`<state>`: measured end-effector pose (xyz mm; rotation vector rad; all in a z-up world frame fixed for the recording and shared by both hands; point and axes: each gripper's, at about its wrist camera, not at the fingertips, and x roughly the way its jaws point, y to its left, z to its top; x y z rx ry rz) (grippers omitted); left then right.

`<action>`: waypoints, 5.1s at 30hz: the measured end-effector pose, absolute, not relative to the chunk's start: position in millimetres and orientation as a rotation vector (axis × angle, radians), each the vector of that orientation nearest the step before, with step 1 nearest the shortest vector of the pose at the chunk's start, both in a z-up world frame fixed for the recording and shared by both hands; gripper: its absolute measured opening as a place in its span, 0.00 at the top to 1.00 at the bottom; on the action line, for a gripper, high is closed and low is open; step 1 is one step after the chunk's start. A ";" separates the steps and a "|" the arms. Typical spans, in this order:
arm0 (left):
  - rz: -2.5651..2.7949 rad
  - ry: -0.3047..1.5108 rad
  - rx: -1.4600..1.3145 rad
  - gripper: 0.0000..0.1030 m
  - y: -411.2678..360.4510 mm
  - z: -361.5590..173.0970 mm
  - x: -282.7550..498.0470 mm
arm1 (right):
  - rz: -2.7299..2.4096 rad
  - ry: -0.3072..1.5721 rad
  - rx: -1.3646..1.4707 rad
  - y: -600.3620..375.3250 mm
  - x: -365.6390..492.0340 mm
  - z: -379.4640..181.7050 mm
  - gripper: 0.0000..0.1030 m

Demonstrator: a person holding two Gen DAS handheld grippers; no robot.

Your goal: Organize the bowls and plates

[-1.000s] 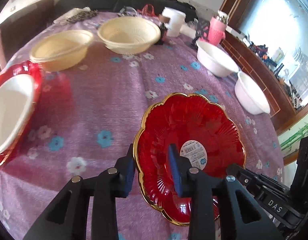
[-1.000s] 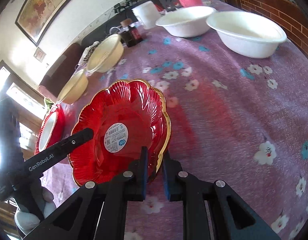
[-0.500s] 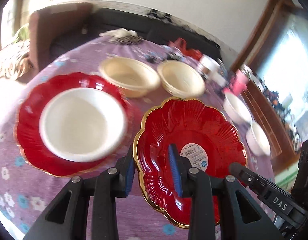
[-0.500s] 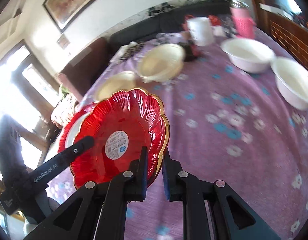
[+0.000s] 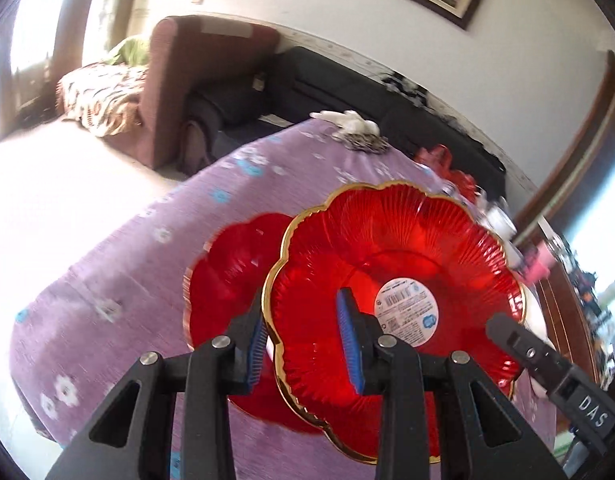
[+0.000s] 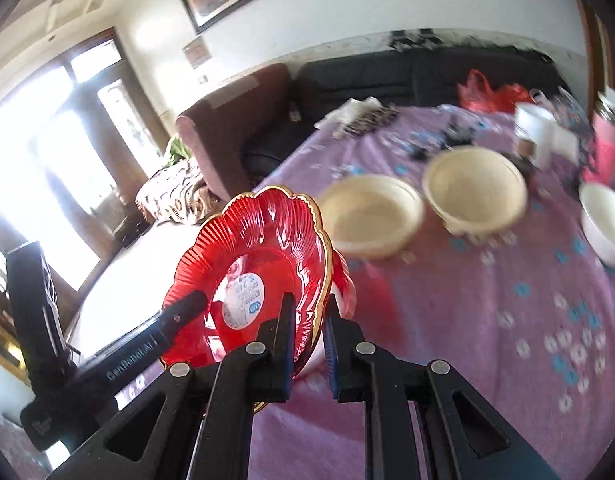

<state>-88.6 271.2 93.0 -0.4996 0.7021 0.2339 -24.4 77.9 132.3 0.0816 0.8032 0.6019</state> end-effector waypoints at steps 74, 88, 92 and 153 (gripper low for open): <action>-0.007 0.719 -0.074 0.00 82.5 82.0 -84.4 | -0.242 0.688 0.271 -308.5 -63.0 71.4 0.01; -0.033 0.757 -0.060 0.00 69.2 75.0 -84.3 | -0.301 0.875 0.608 -417.0 35.0 32.7 0.51; -0.041 0.762 -0.078 0.00 70.3 74.6 -84.7 | -0.222 0.912 0.666 -406.0 34.1 19.4 0.79; -0.260 1.052 -0.248 0.41 43.8 17.4 -38.1 | 0.369 1.045 0.251 -161.1 -29.7 35.1 0.57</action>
